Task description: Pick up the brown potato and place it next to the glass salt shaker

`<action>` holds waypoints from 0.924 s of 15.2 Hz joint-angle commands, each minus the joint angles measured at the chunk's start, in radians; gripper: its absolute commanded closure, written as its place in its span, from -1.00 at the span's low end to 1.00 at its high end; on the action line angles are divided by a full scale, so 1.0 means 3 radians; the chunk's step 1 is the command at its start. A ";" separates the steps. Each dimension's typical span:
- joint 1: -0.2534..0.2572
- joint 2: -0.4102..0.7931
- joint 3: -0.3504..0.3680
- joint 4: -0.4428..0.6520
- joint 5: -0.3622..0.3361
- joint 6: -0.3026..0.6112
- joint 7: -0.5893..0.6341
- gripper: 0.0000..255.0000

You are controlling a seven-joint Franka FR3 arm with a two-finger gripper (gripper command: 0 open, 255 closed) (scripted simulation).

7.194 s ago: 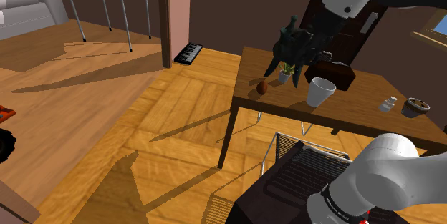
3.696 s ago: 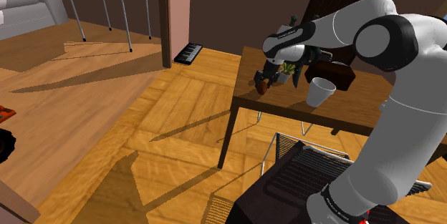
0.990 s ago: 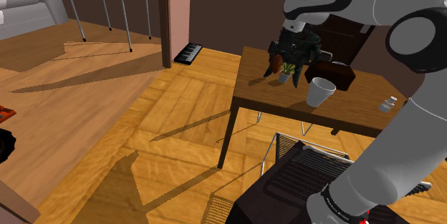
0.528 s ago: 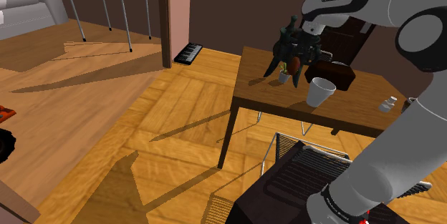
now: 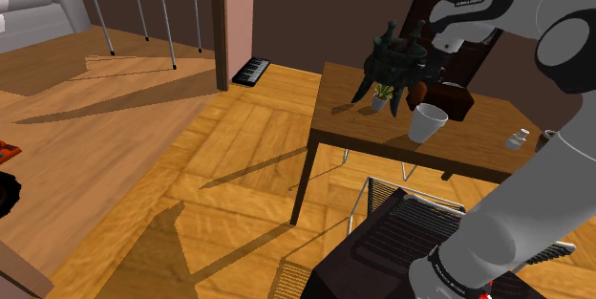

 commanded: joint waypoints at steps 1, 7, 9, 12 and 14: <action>-0.0077 0.0003 -0.0072 0.0008 0.0000 -0.0020 -0.0153 1.00; -0.0346 0.0172 -0.0301 0.0194 0.0082 -0.0113 -0.0666 1.00; -0.0446 0.0260 -0.0374 0.0289 0.0129 -0.0154 -0.0845 1.00; -0.0613 0.0422 -0.0471 0.0464 0.0221 -0.0226 -0.1117 1.00; -0.0737 0.0550 -0.0527 0.0603 0.0294 -0.0284 -0.1299 1.00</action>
